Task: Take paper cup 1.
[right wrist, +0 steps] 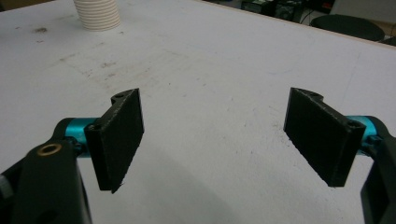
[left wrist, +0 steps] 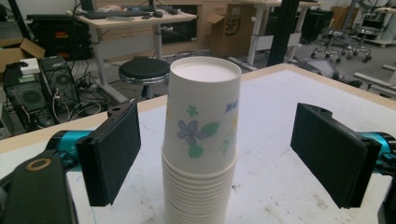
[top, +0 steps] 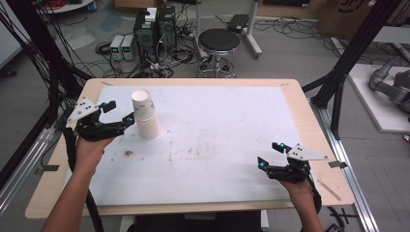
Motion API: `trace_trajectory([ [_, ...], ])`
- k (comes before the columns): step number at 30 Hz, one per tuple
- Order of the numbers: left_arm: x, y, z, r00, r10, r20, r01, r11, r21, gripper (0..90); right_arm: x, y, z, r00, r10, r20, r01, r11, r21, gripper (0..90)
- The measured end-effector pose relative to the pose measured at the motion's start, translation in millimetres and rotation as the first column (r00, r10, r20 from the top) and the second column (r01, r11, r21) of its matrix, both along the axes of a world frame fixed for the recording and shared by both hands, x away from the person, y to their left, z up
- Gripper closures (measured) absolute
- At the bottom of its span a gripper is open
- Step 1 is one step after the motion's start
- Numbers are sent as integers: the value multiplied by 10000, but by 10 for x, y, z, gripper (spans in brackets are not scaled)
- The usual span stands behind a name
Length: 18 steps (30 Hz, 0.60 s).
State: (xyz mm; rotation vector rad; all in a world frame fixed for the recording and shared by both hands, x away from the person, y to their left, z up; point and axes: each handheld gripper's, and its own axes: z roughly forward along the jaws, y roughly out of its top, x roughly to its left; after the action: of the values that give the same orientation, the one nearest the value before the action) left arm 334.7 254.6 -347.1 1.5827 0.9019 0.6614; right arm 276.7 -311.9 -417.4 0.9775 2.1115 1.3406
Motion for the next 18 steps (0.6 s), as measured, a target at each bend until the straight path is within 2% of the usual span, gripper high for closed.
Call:
trace_trajectory([
  [2,58,-27,29,10000,27,55,-27,10000,21,160,0,0,0,10000,1,0,-1,10000,-1,205],
  [9,280,-126,131,9999,-1,-142,5,9997,246,160,-1,-9,-3,10000,5,-18,-5,10000,-15,205],
  [18,467,-247,117,9992,-120,-393,135,9992,376,160,0,-19,-6,10000,-11,-37,11,10000,3,205],
])
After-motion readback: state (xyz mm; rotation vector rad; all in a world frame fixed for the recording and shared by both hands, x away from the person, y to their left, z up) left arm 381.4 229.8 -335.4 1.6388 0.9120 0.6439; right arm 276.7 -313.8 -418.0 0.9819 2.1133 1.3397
